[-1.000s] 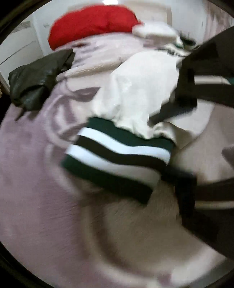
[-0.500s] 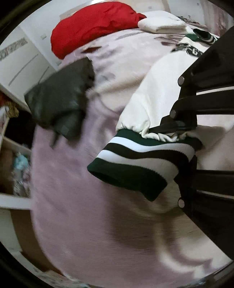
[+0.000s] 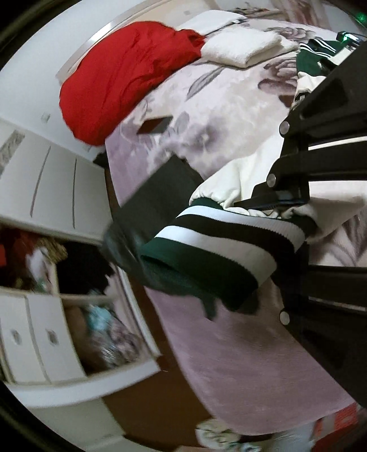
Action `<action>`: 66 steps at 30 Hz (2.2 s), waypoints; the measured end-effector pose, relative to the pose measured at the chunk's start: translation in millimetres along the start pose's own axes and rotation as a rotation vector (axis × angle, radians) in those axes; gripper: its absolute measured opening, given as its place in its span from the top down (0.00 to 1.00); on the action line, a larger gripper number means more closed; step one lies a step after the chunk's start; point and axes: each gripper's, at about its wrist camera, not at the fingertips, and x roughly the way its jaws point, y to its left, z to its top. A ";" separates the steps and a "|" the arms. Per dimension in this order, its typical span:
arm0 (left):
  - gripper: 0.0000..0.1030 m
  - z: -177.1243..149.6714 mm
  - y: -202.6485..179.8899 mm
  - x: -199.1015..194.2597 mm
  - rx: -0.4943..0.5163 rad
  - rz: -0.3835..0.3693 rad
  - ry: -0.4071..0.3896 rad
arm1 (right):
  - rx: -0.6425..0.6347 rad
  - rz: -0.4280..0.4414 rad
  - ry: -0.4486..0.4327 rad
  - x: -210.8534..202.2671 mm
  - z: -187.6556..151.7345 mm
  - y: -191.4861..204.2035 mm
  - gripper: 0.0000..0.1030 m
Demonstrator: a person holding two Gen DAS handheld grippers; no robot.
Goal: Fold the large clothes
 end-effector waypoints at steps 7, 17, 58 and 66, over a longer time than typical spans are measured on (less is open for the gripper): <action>0.87 -16.3 -118.6 -67.8 0.324 0.040 -0.163 | -0.005 -0.155 -0.010 -38.7 9.2 -21.4 0.23; 0.88 -155.0 -329.2 -134.5 0.692 -0.110 -0.158 | 0.161 -0.090 -0.044 -77.1 16.2 -98.2 0.17; 0.10 -248.0 -377.0 8.8 0.690 0.217 0.179 | 0.394 0.352 0.012 -86.5 75.5 -383.5 0.17; 0.08 -228.9 -395.1 85.3 0.764 0.229 0.185 | 0.319 0.185 -0.037 -83.6 121.8 -331.4 0.93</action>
